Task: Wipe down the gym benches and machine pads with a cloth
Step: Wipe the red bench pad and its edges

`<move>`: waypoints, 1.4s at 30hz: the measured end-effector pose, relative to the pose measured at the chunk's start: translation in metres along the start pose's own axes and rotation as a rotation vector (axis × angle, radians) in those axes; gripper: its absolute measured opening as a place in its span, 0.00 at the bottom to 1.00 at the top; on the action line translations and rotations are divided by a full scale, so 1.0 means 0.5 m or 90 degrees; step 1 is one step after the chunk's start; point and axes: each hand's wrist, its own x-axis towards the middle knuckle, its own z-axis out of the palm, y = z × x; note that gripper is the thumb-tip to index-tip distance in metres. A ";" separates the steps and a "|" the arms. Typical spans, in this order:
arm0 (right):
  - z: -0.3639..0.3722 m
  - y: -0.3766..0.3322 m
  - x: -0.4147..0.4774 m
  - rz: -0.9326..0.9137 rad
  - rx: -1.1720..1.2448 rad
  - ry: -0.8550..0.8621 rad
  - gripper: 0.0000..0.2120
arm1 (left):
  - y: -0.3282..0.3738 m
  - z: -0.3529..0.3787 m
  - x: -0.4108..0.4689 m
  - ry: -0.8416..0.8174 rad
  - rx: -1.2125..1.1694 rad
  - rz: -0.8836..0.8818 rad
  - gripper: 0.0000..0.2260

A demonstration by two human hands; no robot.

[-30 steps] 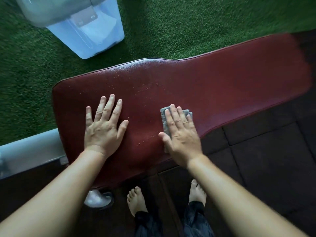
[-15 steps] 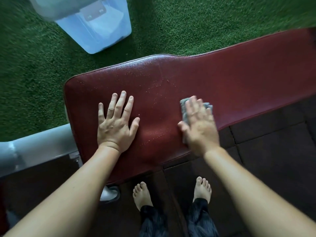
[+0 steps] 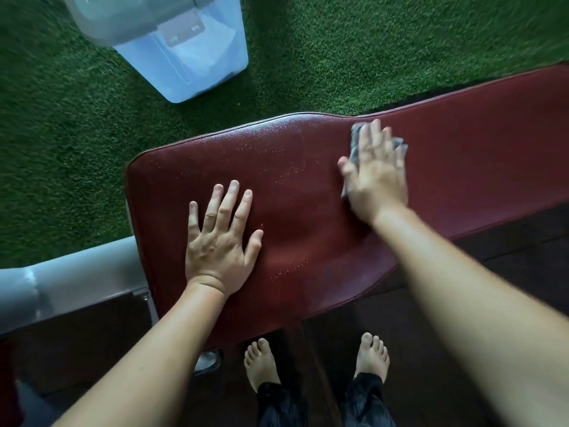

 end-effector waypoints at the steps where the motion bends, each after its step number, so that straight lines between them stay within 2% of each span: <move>1: -0.007 -0.008 0.037 0.040 0.009 0.007 0.38 | 0.000 0.001 0.000 0.002 -0.002 0.000 0.31; 3: -0.005 -0.062 0.057 0.044 0.018 0.015 0.38 | -0.001 0.002 0.000 0.004 -0.004 -0.001 0.31; 6: 0.018 -0.133 -0.024 -0.132 0.001 -0.008 0.39 | -0.002 0.000 -0.002 0.003 -0.004 0.003 0.31; 8: 0.029 -0.126 -0.082 -0.240 -0.018 -0.038 0.38 | -0.002 -0.001 -0.001 0.005 -0.006 0.002 0.31; 10: 0.020 -0.090 -0.062 -0.278 -0.024 -0.039 0.37 | -0.002 -0.001 0.001 0.005 -0.009 0.000 0.31; 13: -0.002 -0.060 0.043 -0.170 -0.024 -0.024 0.38 | -0.002 0.001 0.001 -0.005 -0.012 -0.004 0.31; 16: -0.004 -0.100 0.092 -0.050 -0.004 0.005 0.38 | -0.003 0.001 0.002 -0.011 -0.016 -0.009 0.31; 18: 0.011 -0.141 0.045 -0.086 0.012 0.005 0.38 | -0.005 0.001 0.001 -0.018 -0.021 -0.009 0.31; 21: 0.039 -0.153 -0.072 -0.244 -0.018 -0.026 0.37 | -0.009 0.001 0.001 -0.018 -0.026 -0.005 0.31; 23: 0.035 -0.127 -0.081 -0.299 -0.032 -0.042 0.36 | -0.014 0.001 0.002 -0.021 -0.038 -0.006 0.31; 25: 0.018 -0.110 -0.026 -0.285 -0.043 -0.040 0.37 | -0.015 -0.002 0.004 -0.036 -0.058 -0.009 0.31; 30: -0.001 -0.157 0.085 -0.115 -0.024 -0.022 0.39 | -0.040 -0.028 0.007 -0.055 -0.146 -0.030 0.31; 32: 0.015 -0.185 0.035 -0.145 -0.020 -0.021 0.39 | -0.072 -0.043 0.000 -0.040 -0.139 -0.035 0.30; 36: 0.038 -0.191 -0.093 -0.279 -0.068 -0.062 0.39 | -0.150 -0.068 -0.014 -0.052 -0.103 -0.033 0.31; 39: 0.018 -0.190 -0.039 -0.296 -0.105 -0.086 0.42 | -0.213 -0.083 -0.025 -0.050 -0.101 -0.062 0.33; 42: 0.010 -0.225 0.038 -0.256 -0.111 -0.059 0.44 | -0.272 -0.092 -0.039 -0.038 -0.119 -0.069 0.37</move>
